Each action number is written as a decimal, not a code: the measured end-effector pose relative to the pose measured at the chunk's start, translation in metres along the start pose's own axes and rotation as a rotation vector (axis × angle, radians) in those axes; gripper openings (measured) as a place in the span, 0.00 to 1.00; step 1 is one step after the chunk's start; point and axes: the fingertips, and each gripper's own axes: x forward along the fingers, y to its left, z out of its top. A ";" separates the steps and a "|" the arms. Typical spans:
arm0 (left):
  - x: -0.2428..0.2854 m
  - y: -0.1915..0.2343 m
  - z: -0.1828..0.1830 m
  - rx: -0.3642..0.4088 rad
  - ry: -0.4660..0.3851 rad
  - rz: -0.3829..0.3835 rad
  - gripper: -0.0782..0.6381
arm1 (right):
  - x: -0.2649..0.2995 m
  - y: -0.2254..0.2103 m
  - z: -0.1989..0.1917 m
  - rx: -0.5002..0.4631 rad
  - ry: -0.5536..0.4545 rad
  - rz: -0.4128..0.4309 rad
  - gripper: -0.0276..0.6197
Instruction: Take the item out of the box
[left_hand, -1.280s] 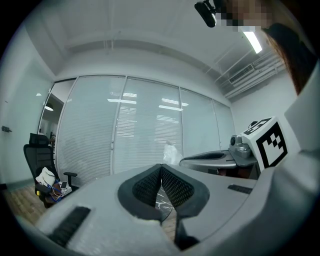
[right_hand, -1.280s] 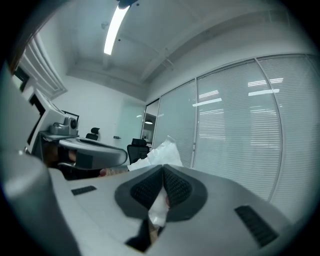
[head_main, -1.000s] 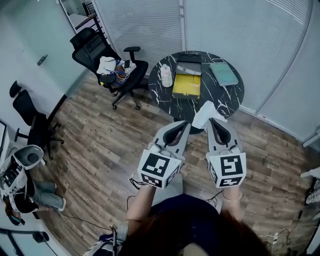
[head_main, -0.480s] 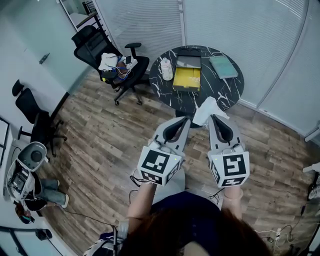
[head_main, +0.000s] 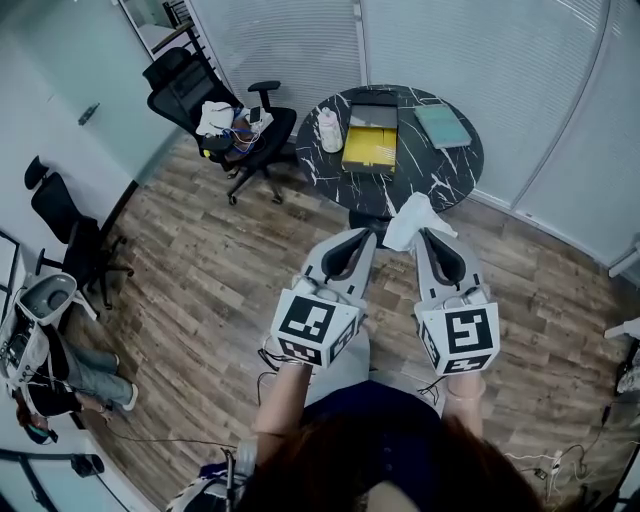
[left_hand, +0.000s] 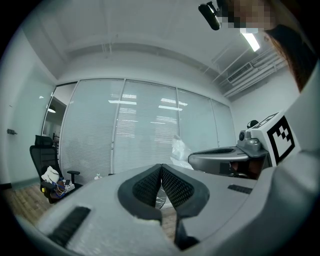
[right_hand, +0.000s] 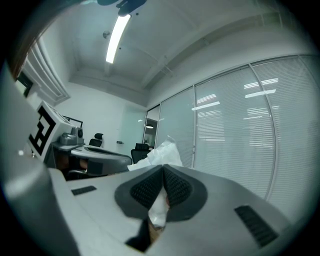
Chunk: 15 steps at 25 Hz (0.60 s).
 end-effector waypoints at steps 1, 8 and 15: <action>-0.001 -0.001 0.000 -0.001 -0.001 0.001 0.15 | -0.002 0.001 0.000 0.000 -0.001 0.002 0.08; -0.008 -0.011 -0.004 -0.002 0.001 -0.003 0.15 | -0.017 0.002 -0.001 -0.010 -0.012 -0.008 0.08; -0.003 -0.013 -0.004 0.004 0.003 -0.017 0.15 | -0.016 -0.002 -0.003 0.008 -0.015 -0.023 0.08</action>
